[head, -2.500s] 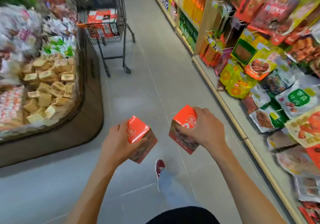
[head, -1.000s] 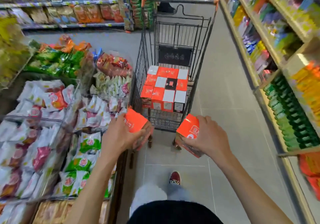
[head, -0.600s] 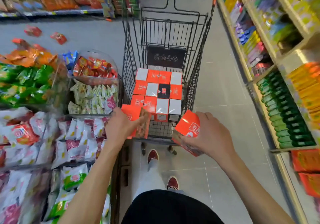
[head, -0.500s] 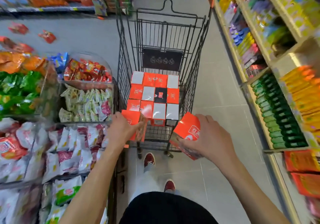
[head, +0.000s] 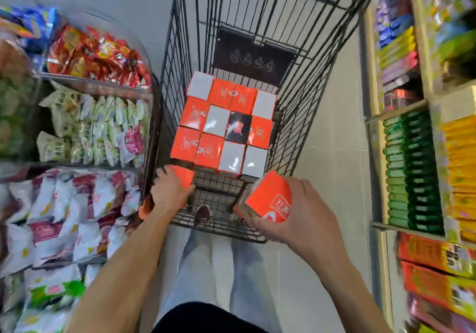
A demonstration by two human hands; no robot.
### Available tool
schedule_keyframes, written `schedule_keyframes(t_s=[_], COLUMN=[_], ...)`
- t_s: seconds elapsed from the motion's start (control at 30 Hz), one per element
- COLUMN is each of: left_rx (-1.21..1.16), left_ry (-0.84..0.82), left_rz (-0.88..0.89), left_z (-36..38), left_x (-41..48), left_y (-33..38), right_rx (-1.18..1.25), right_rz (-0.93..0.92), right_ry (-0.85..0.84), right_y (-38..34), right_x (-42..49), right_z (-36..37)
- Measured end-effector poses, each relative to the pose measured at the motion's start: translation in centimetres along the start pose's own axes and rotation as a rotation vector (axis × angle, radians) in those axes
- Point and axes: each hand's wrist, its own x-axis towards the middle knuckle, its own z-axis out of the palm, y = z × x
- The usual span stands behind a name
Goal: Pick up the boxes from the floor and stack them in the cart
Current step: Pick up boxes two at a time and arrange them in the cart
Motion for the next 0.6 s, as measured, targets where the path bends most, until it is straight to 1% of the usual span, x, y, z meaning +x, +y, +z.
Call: schedule_keyframes(t_s=[0.1, 0.3, 0.43, 0.53, 0.6], left_rx=[-0.003, -0.034, -0.049, -0.071, -0.104], left_ry=[0.011, 0.022, 0.086, 0.034, 0.013], left_rz=[-0.04, -0.128, -0.172, -0.198, -0.176], left_z=[1.6, 4.0, 5.1, 4.9, 4.0], left_x=[1.3, 3.1, 4.0, 4.0, 3.5], left_y=[-0.1, 0.7, 1.2, 1.3, 1.0], right_rx=[-0.044, -0.111, -0.132, -0.12, -0.104], right_rz=[-0.057, -0.149, -0.16, -0.165, -0.157], right_ry=[-0.02, -0.124, -0.176, -0.164, -0.159], right_y=[0.2, 0.5, 0.6, 0.6, 0.6], right_x=[1.5, 3.6, 4.2, 4.6, 5.0], right_z=[0.3, 0.5, 1.4, 2.4, 3.1])
